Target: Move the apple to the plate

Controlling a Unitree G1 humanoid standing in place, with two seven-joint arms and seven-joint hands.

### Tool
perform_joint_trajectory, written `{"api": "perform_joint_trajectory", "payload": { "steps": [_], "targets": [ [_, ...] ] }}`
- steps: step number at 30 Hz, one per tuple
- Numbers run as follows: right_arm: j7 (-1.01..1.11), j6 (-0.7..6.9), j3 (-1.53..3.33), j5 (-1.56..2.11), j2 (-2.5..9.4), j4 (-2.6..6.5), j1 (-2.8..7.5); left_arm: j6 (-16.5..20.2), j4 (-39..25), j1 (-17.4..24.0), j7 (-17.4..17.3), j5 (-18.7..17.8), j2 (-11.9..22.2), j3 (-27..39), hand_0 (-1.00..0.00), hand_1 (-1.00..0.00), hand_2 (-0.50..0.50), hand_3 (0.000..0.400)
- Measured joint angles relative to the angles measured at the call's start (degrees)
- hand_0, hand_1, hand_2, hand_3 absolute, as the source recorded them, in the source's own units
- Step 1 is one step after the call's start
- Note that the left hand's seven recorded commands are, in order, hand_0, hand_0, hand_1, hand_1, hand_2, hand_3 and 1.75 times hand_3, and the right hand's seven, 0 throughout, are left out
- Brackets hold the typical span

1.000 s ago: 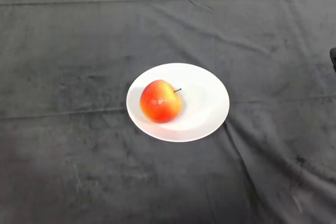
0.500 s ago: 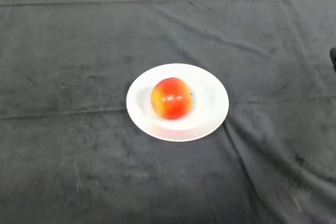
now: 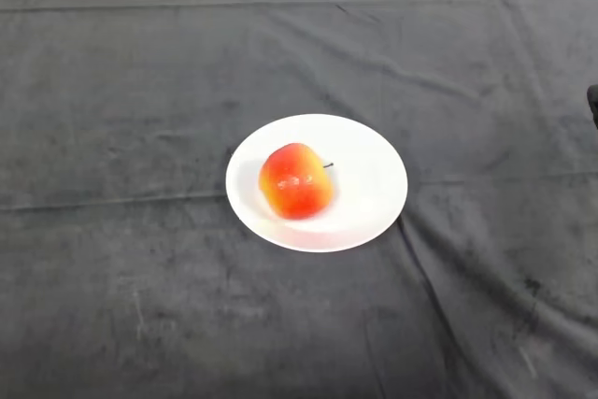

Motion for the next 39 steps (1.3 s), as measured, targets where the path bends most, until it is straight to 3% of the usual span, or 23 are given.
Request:
{"api": "perform_joint_trajectory", "payload": {
  "steps": [12, 39],
  "targets": [
    [0.00, 0.00, 0.00, 0.00, 0.00, 0.00, 0.00, 1.10, 0.00, 0.13, 2.23, 0.40, 0.01, 0.49, 0.00, 0.00, 0.00, 0.000],
    [0.00, 0.00, 0.01, 0.00, 0.00, 0.00, 0.00, 2.60, -0.02, 1.88, 2.33, 1.96, 0.01, 2.04, 0.00, 0.00, 0.00, 0.000]
  ]
}}
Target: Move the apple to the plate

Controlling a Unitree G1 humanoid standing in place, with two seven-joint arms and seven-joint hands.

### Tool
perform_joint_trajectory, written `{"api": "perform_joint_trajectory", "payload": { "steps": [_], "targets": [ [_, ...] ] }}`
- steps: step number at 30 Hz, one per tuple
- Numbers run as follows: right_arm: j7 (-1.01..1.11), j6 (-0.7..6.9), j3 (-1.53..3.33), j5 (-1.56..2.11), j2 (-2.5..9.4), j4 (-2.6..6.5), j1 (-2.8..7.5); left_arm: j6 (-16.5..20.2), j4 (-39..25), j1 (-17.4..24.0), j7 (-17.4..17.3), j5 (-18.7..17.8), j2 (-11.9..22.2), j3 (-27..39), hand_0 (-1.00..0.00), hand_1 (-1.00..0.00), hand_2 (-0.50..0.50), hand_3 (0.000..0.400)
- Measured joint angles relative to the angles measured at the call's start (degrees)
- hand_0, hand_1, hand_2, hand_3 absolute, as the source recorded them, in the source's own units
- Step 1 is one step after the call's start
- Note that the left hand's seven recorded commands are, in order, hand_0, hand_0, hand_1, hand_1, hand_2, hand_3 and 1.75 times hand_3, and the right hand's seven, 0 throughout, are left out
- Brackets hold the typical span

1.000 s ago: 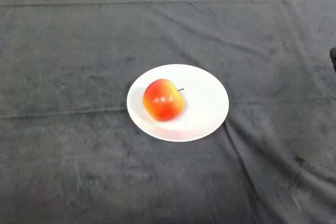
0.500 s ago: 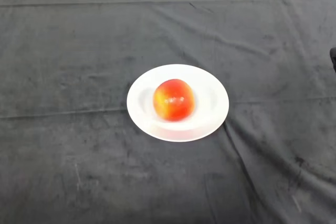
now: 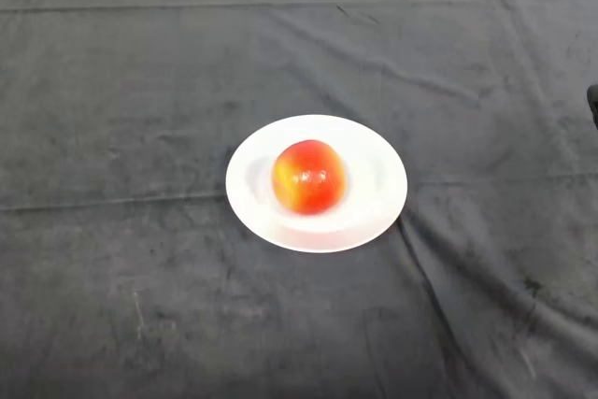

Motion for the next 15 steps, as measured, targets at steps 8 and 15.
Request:
{"api": "perform_joint_trajectory", "payload": {
  "steps": [8, 15],
  "targets": [
    [0.00, 0.00, 0.00, 0.00, 0.00, 0.00, 0.00, 0.10, -0.02, 0.00, -0.01, 0.55, 0.00, 0.06, 0.00, 0.00, 0.00, 0.000],
    [0.00, 0.00, 0.00, 0.00, 0.00, 0.00, 0.00, 0.51, -0.04, 0.00, -0.01, 0.79, 0.00, 0.09, 0.00, 0.00, 0.00, 0.000]
  ]
}}
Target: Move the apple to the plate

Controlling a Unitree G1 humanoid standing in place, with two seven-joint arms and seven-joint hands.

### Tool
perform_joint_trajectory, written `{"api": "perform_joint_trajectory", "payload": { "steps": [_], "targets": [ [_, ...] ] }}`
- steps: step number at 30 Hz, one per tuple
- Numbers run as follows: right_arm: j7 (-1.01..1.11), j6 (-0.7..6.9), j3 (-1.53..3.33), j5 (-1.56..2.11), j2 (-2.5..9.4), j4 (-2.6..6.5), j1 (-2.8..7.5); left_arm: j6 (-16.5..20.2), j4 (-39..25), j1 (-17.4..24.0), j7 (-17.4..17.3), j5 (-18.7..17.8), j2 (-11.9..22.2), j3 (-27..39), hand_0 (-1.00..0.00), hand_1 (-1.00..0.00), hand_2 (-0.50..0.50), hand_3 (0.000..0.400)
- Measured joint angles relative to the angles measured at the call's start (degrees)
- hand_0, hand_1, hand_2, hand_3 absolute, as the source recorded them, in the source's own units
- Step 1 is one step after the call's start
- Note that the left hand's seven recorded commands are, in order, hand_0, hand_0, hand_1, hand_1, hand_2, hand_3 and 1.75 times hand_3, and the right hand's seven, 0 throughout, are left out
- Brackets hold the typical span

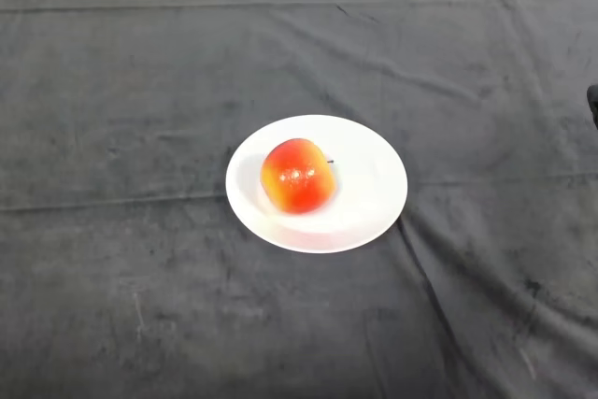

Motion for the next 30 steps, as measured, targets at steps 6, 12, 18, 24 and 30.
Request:
{"api": "perform_joint_trajectory", "payload": {
  "steps": [6, 12, 18, 24, 30],
  "targets": [
    [0.00, 0.00, 0.00, 0.00, 0.00, 0.00, 0.00, 0.25, -0.02, 0.00, 0.00, 0.18, 0.00, 0.04, 0.00, 0.00, 0.00, 0.000],
    [0.00, 0.00, 0.00, 0.00, 0.00, 0.00, 0.00, 0.28, -0.03, 0.00, 0.00, 0.35, 0.00, 0.06, 0.00, 0.00, 0.00, 0.000],
    [0.00, 0.00, 0.00, 0.00, 0.00, 0.00, 0.00, 0.46, -0.07, 0.00, 0.00, 1.34, 0.00, 0.25, 0.00, 0.00, 0.00, 0.000],
    [0.00, 0.00, 0.00, 0.00, 0.00, 0.00, 0.00, 0.54, -0.13, 0.00, -0.03, 1.68, 0.00, 0.32, 0.00, 0.00, 0.00, 0.000],
    [0.00, 0.00, 0.00, 0.00, 0.00, 0.00, 0.00, 0.64, -0.16, 0.00, -0.04, 1.85, 0.00, 0.40, 0.00, 0.00, 0.00, 0.000]
  ]
}}
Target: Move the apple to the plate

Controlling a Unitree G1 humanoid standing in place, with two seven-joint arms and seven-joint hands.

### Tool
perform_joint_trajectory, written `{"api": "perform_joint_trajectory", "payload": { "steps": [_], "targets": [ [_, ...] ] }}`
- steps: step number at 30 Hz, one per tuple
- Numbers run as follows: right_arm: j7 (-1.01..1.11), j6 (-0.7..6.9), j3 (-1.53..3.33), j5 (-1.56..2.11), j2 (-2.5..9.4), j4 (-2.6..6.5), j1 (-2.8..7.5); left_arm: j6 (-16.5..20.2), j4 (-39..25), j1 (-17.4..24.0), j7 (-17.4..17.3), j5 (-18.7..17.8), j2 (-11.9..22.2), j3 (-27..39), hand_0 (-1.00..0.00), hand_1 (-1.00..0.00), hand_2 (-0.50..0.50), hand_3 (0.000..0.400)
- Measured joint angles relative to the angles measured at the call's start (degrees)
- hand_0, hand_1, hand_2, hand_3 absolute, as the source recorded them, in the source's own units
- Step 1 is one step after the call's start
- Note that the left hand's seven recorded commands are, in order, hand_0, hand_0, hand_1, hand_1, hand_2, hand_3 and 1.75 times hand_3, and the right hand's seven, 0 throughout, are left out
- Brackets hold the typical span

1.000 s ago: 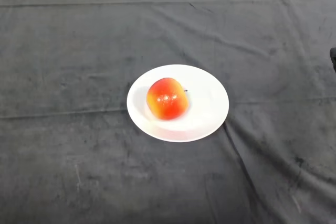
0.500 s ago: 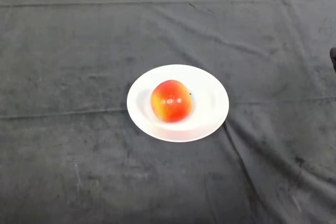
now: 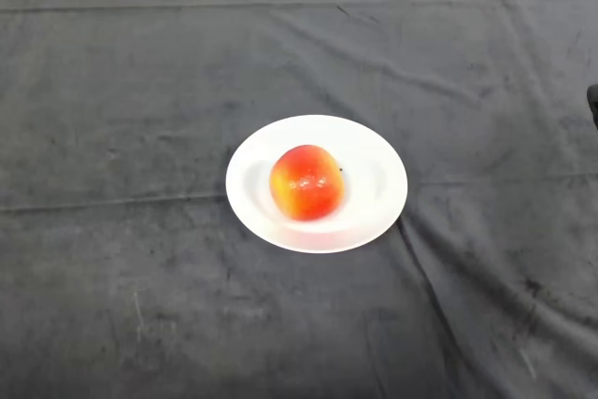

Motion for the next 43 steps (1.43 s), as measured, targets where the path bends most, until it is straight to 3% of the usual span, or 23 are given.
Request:
{"api": "perform_joint_trajectory", "payload": {
  "steps": [43],
  "targets": [
    [0.00, 0.00, 0.00, -0.01, 0.00, 0.00, 0.00, 0.82, -0.05, 0.00, -0.98, 1.72, 0.00, 1.62, 0.00, 0.00, 0.00, 0.000]
  ]
}}
